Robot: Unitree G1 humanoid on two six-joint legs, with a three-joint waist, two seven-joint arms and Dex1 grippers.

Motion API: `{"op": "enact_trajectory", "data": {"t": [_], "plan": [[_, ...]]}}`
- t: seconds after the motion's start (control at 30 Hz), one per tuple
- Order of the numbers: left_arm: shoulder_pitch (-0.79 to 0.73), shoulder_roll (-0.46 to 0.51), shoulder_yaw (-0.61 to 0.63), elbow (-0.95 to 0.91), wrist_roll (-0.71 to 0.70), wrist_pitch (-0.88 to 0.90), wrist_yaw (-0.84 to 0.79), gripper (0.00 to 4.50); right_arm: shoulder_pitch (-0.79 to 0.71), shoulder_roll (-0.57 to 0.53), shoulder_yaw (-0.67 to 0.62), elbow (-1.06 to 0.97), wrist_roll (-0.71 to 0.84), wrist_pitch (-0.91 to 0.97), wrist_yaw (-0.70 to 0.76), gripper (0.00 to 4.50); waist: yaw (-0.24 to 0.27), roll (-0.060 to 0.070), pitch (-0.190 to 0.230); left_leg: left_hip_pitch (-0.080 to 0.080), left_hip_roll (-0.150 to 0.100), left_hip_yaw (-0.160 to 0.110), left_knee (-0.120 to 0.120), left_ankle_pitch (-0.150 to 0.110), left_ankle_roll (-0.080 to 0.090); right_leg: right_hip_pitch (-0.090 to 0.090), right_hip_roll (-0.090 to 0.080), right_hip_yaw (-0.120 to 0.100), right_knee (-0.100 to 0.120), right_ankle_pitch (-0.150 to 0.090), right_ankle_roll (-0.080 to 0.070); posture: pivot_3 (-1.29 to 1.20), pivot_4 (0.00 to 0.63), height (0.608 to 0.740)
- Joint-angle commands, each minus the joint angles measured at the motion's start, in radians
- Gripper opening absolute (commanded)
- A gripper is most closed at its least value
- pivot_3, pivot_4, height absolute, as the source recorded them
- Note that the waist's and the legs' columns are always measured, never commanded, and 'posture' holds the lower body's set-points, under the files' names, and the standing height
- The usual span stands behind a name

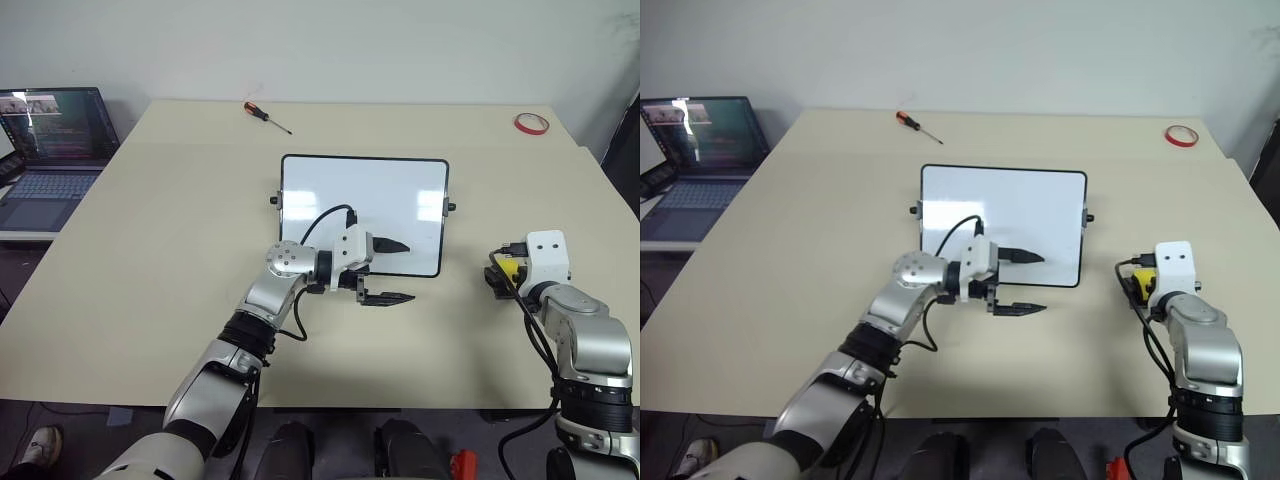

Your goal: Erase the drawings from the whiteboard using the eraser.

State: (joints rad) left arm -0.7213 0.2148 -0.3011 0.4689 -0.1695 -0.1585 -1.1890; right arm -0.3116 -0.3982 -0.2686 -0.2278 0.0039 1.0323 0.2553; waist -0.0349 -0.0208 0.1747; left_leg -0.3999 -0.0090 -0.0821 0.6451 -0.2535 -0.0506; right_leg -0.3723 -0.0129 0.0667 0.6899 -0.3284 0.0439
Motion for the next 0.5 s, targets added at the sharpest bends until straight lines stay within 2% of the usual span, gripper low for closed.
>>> {"op": "enact_trajectory", "data": {"t": [0.03, 0.13, 0.2, 0.3, 0.5], "plan": [[0.016, 0.025, 0.033, -0.101, -0.029, 0.038, 0.003, 4.50, -0.028, -0.014, -0.025, -0.040, 0.019, 0.001, -0.016, 4.48, -0.001, 0.000, 0.000, 0.000, 0.000, 0.000, 0.000, 0.000, 0.000, 0.000, 0.000, 0.000, 0.000, 0.000, 0.000, 0.00, 0.150, 0.740], [0.040, 0.053, 0.071, -0.213, -0.077, 0.146, 0.036, 4.50, -0.033, -0.005, -0.045, -0.070, 0.039, 0.019, -0.027, 4.48, -0.001, 0.000, 0.000, 0.000, 0.001, 0.000, 0.000, 0.000, 0.000, -0.001, 0.000, 0.001, 0.001, 0.000, 0.000, 0.00, 0.150, 0.740], [0.067, 0.112, 0.136, -0.368, -0.122, 0.273, 0.094, 4.50, -0.032, 0.010, -0.080, -0.141, 0.069, 0.040, -0.028, 4.48, -0.003, 0.000, 0.000, 0.000, 0.001, 0.000, 0.000, 0.000, 0.000, -0.001, 0.000, 0.001, 0.001, 0.000, 0.000, 0.00, 0.150, 0.740], [0.142, 0.197, 0.201, -0.489, -0.086, 0.330, 0.193, 4.50, 0.004, 0.010, -0.116, -0.247, 0.082, 0.051, -0.036, 4.48, -0.010, 0.001, 0.000, 0.000, 0.002, 0.000, 0.000, 0.000, 0.000, -0.002, -0.002, 0.002, 0.002, 0.000, 0.000, 0.00, 0.150, 0.740], [0.290, 0.184, 0.266, -0.643, -0.059, 0.409, 0.419, 4.50, 0.091, 0.023, -0.164, -0.378, 0.099, -0.012, -0.046, 4.48, 0.001, 0.001, -0.001, 0.000, 0.001, 0.000, 0.001, 0.000, 0.000, 0.000, -0.004, 0.001, 0.001, 0.000, 0.000, 0.00, 0.150, 0.740]]}}
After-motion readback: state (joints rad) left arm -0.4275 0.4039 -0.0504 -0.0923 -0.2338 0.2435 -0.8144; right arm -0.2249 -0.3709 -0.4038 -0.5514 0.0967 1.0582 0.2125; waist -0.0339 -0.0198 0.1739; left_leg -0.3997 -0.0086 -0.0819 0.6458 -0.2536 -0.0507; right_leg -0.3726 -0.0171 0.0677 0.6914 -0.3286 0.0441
